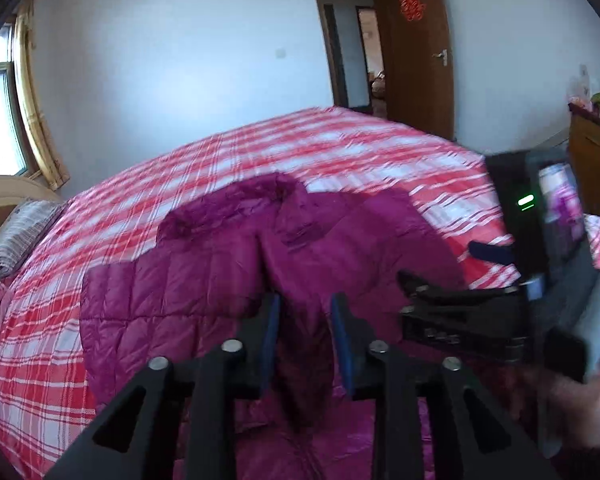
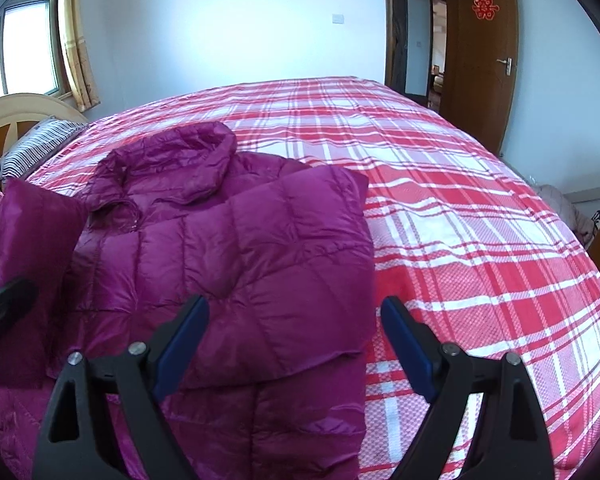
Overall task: Fold large clothes
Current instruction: 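Fold the held sleeve across the jacket body and open the left tool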
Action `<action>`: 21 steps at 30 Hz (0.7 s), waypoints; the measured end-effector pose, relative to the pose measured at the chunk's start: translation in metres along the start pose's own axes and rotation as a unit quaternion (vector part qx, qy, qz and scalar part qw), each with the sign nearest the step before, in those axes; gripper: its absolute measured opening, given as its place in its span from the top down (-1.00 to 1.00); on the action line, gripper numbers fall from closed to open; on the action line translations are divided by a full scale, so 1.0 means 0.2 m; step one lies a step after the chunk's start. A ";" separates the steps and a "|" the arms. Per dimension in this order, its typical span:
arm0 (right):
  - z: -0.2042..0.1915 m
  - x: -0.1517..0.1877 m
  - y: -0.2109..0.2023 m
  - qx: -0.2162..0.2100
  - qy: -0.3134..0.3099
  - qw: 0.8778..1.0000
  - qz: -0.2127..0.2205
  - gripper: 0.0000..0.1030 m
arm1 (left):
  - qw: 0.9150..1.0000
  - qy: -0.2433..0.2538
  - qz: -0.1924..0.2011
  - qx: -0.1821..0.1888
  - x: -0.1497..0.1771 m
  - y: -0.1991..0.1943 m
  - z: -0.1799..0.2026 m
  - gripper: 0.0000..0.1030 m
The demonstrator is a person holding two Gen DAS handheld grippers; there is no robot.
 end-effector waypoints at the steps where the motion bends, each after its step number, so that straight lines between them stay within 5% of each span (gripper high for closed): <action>1: 0.01 0.00 0.00 0.003 0.003 1.000 0.000 -0.74 | 1.000 0.001 0.011 0.002 -0.02 -0.04 0.01 0.16; 3: 0.04 0.00 0.00 0.008 0.010 1.000 0.001 -0.74 | 0.999 0.000 0.036 0.002 -0.07 -0.12 -0.02 -0.49; 4: 0.05 0.00 -0.01 0.015 0.012 1.000 0.003 -0.74 | 0.999 -0.003 0.051 -0.004 -0.10 -0.16 -0.04 -0.56; 9: 0.09 -0.09 -0.11 0.037 0.030 0.998 0.035 -0.74 | 0.994 0.005 0.076 -0.083 -0.08 -0.21 -0.36 -0.59; 15: -0.21 -0.28 -0.32 -0.041 0.017 0.995 0.088 -0.74 | 0.976 -0.014 -0.013 -0.217 0.13 0.13 -0.97 -0.59; 18: -0.48 -0.27 -0.27 -0.133 0.010 0.990 0.054 -0.72 | 0.971 -0.037 -0.060 -0.228 0.26 0.29 -1.12 -0.59; 21: -0.65 -0.18 -0.13 -0.155 -0.009 0.988 0.009 -0.51 | 0.969 -0.064 -0.096 -0.217 0.39 0.37 -1.14 -0.59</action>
Point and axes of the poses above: each gripper's, at about its wrist camera, not at the fingertips, and y roughly the way its jaws point, z to its right, x to its underside, the point moved 4 cm from there along y, roughly the way its jaws point, and after that the axes turned 12 degrees about z, right-handed, at the moved point
